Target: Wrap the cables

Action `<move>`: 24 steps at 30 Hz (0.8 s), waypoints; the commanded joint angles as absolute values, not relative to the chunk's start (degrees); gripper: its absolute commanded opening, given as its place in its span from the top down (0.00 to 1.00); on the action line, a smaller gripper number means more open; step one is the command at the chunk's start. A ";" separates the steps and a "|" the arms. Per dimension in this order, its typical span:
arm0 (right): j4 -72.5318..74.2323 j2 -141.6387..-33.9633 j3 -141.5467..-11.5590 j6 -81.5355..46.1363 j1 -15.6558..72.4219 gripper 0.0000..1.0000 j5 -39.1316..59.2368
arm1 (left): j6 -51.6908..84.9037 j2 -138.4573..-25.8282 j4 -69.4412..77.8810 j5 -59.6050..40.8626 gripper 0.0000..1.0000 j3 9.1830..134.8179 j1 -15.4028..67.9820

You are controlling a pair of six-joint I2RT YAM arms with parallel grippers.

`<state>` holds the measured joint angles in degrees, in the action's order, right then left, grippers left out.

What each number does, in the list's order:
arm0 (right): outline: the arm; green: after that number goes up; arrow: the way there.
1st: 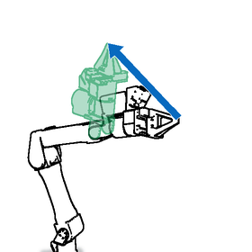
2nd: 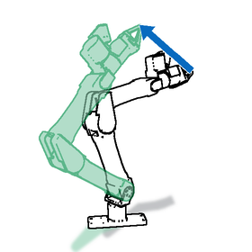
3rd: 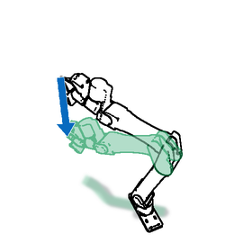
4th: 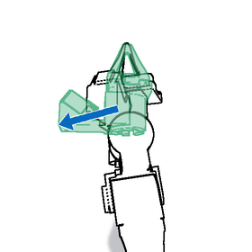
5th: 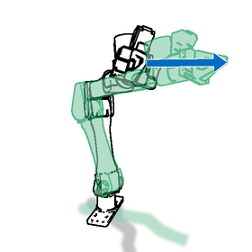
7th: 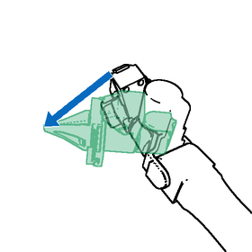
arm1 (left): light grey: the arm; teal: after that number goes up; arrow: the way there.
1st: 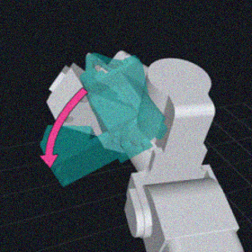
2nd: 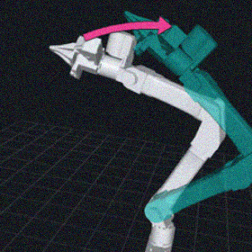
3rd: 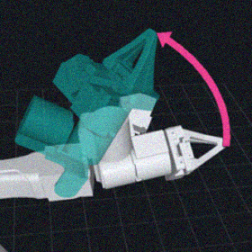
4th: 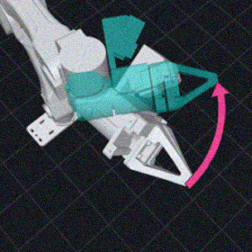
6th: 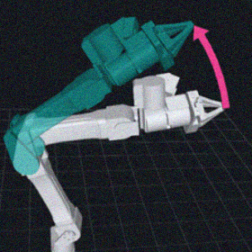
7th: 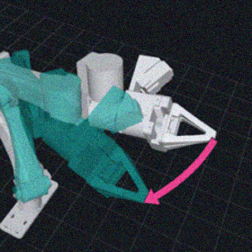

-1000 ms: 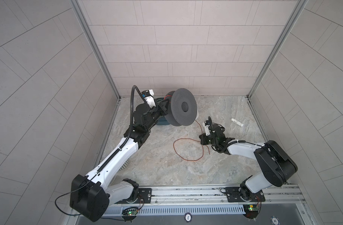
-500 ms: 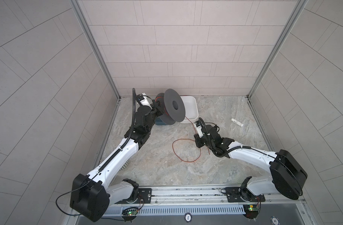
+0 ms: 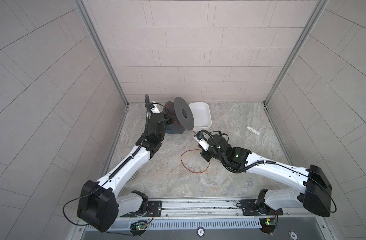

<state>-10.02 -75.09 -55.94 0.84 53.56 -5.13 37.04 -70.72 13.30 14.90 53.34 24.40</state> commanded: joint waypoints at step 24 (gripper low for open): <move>-29.92 -78.50 -87.30 18.46 60.91 1.00 -21.89 | 21.31 -74.36 12.77 3.53 1.00 60.20 28.57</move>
